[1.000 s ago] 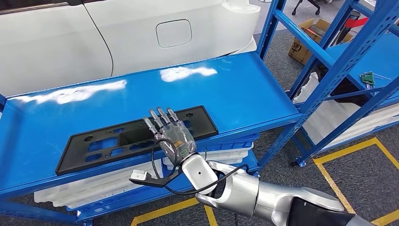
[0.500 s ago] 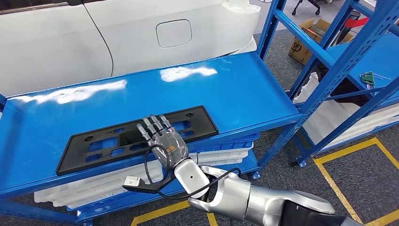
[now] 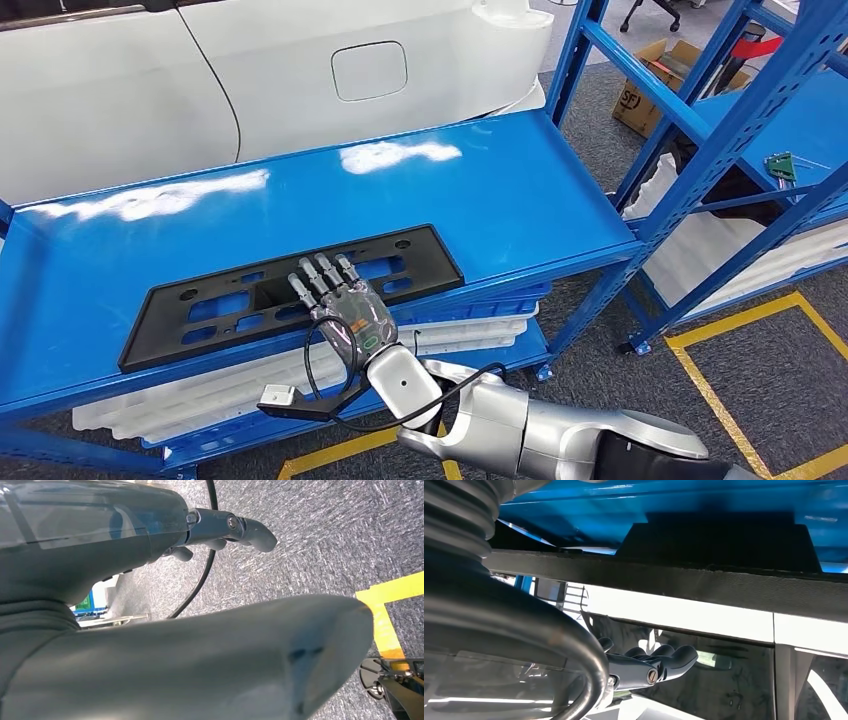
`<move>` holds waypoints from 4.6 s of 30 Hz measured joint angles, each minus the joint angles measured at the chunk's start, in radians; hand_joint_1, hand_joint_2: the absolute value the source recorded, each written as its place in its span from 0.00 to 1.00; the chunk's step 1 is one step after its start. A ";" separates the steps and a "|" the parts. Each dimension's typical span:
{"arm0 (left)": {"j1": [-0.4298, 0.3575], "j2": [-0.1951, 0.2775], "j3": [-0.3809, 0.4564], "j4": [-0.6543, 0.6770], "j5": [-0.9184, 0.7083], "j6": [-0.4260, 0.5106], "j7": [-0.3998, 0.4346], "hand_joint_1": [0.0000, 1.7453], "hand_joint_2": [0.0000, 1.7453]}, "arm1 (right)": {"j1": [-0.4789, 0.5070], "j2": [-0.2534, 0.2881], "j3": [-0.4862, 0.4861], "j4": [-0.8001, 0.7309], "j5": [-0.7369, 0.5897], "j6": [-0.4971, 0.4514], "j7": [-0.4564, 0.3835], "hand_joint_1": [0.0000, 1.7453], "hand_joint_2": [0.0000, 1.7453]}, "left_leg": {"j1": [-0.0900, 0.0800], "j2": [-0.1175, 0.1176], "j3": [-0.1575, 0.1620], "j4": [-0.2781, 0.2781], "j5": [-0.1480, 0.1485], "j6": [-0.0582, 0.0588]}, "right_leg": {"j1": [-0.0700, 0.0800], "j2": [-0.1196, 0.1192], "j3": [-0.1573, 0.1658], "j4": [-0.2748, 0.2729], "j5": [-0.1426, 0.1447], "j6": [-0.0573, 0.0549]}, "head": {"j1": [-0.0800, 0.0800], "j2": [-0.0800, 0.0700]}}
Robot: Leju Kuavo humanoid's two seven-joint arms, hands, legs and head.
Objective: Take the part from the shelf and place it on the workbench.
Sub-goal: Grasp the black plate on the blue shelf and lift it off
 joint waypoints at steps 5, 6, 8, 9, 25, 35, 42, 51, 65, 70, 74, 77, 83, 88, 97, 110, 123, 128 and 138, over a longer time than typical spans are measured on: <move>0.000 -0.001 0.000 0.000 0.000 -0.001 0.000 0.00 0.00 | 0.001 0.000 0.000 0.000 -0.002 -0.010 -0.004 0.00 1.00 | 0.000 0.000 0.000 0.000 0.000 0.000 | 0.000 0.000 0.000 0.000 0.000 0.000 | 0.000 0.000; 0.000 -0.001 0.000 0.000 -0.001 -0.001 0.000 0.00 0.00 | 0.001 0.000 0.000 0.000 -0.003 -0.011 -0.005 0.00 1.00 | 0.000 0.000 0.000 0.000 0.000 0.000 | 0.000 0.000 0.000 0.000 0.000 0.000 | 0.000 0.000; 0.000 -0.001 0.000 0.000 -0.002 -0.001 0.000 0.00 0.00 | 0.001 0.000 0.000 0.000 -0.003 -0.012 -0.005 0.00 1.00 | 0.000 0.000 0.000 0.000 0.000 0.000 | 0.000 0.000 0.000 0.000 0.000 0.000 | 0.000 0.000; 0.000 -0.001 0.000 0.000 -0.003 -0.001 0.000 0.00 0.00 | 0.001 0.000 0.000 0.000 -0.003 -0.012 -0.005 0.00 1.00 | 0.000 0.000 0.000 0.000 0.000 0.000 | 0.000 0.000 0.000 0.000 0.000 0.000 | 0.000 0.000; 0.000 -0.004 0.000 0.000 -0.012 -0.002 0.000 0.00 0.00 | 0.003 0.014 -0.003 0.006 -0.002 -0.017 0.024 0.00 1.00 | 0.000 0.000 0.000 0.000 0.000 0.000 | 0.000 0.000 0.000 0.000 0.000 0.000 | 0.000 0.000; 0.000 -0.006 -0.001 0.000 -0.012 -0.003 0.000 0.00 0.00 | -0.008 0.034 -0.010 0.010 -0.002 -0.013 0.025 0.00 1.00 | 0.000 0.000 0.000 0.000 0.000 0.000 | 0.000 0.000 0.000 0.000 0.000 0.000 | 0.000 0.000; 0.000 -0.007 -0.001 0.000 -0.012 -0.003 0.000 0.00 0.00 | -0.008 0.038 -0.010 0.010 -0.003 -0.009 0.023 0.00 1.00 | 0.000 0.000 0.000 0.000 0.000 0.000 | 0.000 0.000 0.000 0.000 0.000 0.000 | 0.000 0.000; 0.001 -0.007 -0.001 0.000 -0.012 -0.003 0.000 0.00 0.00 | -0.010 0.049 -0.010 0.010 -0.003 0.001 0.017 0.00 1.00 | 0.000 0.000 0.000 0.000 0.000 0.000 | 0.000 0.000 0.000 0.000 0.000 0.000 | 0.000 0.000; 0.001 -0.010 -0.004 0.000 -0.017 -0.010 0.000 0.00 0.00 | -0.034 0.086 -0.026 0.058 0.001 0.001 0.057 0.00 1.00 | 0.000 0.000 0.000 0.000 0.000 0.000 | 0.000 0.000 0.000 0.000 0.000 0.000 | 0.000 0.000; 0.001 -0.011 -0.008 0.000 -0.018 -0.011 0.000 0.00 0.00 | -0.047 0.111 -0.038 0.108 0.003 -0.008 0.072 0.00 1.00 | 0.000 0.000 0.000 0.000 0.000 0.000 | 0.000 0.000 0.000 0.000 0.000 0.000 | 0.000 0.000; 0.001 -0.011 -0.009 0.000 -0.019 -0.011 0.000 0.00 0.00 | -0.054 0.131 -0.054 0.150 0.006 -0.013 0.084 0.00 1.00 | 0.000 0.000 0.000 0.000 0.000 0.000 | 0.000 0.000 0.000 0.000 0.000 0.000 | 0.000 0.000; 0.001 -0.011 -0.009 0.000 -0.022 -0.012 0.000 0.00 0.00 | -0.060 0.145 -0.061 0.181 0.010 -0.014 0.091 0.00 1.00 | 0.000 0.000 0.000 0.000 0.000 0.000 | 0.000 0.000 0.000 0.000 0.000 0.000 | 0.000 0.000; 0.001 -0.011 -0.012 0.000 -0.031 -0.013 0.000 0.00 0.00 | -0.070 0.175 -0.087 0.236 0.012 -0.018 0.105 0.00 1.00 | 0.000 0.000 0.000 0.000 0.000 0.000 | 0.000 0.000 0.000 0.000 0.000 0.000 | 0.000 0.000; 0.001 -0.011 -0.015 0.000 -0.033 -0.014 0.000 0.00 0.00 | -0.084 0.199 -0.113 0.279 -0.001 -0.025 0.105 0.00 1.00 | 0.000 0.000 0.000 0.000 0.000 0.000 | 0.000 0.000 0.000 0.000 0.000 0.000 | 0.000 0.000; 0.001 -0.011 -0.016 0.000 -0.033 -0.016 0.000 0.00 0.00 | -0.089 0.220 -0.146 0.322 -0.012 -0.028 0.081 1.00 0.00 | 0.000 0.000 0.000 0.000 0.000 0.000 | 0.000 0.000 0.000 0.000 0.000 0.000 | 0.000 0.000; 0.001 -0.011 -0.016 0.000 -0.033 -0.019 0.000 0.00 0.00 | -0.092 0.227 -0.167 0.329 -0.036 -0.024 0.038 1.00 0.00 | 0.000 0.000 0.000 0.000 0.000 0.000 | 0.000 0.000 0.000 0.000 0.000 0.000 | 0.000 0.000; 0.002 -0.011 -0.016 0.000 -0.033 -0.019 0.000 0.00 0.00 | -0.112 0.222 -0.194 0.314 -0.035 -0.031 0.033 1.00 0.00 | 0.000 0.001 0.001 0.000 0.000 0.000 | 0.000 0.000 0.001 0.000 0.000 0.000 | 0.000 0.000; 0.001 -0.011 -0.016 0.000 -0.032 -0.020 0.000 0.00 0.00 | -0.115 0.221 -0.201 0.310 -0.035 -0.028 0.028 1.00 0.00 | 0.000 0.001 0.002 0.000 0.000 0.000 | 0.000 0.000 0.002 0.000 0.000 0.000 | 0.000 0.000; 0.001 -0.011 -0.016 0.000 -0.032 -0.022 0.000 0.00 1.00 | -0.115 0.220 -0.201 0.309 -0.035 -0.026 0.023 1.00 0.00 | 0.000 0.001 0.003 0.000 0.000 -0.001 | 0.000 0.000 0.003 0.000 0.000 0.000 | 0.000 0.000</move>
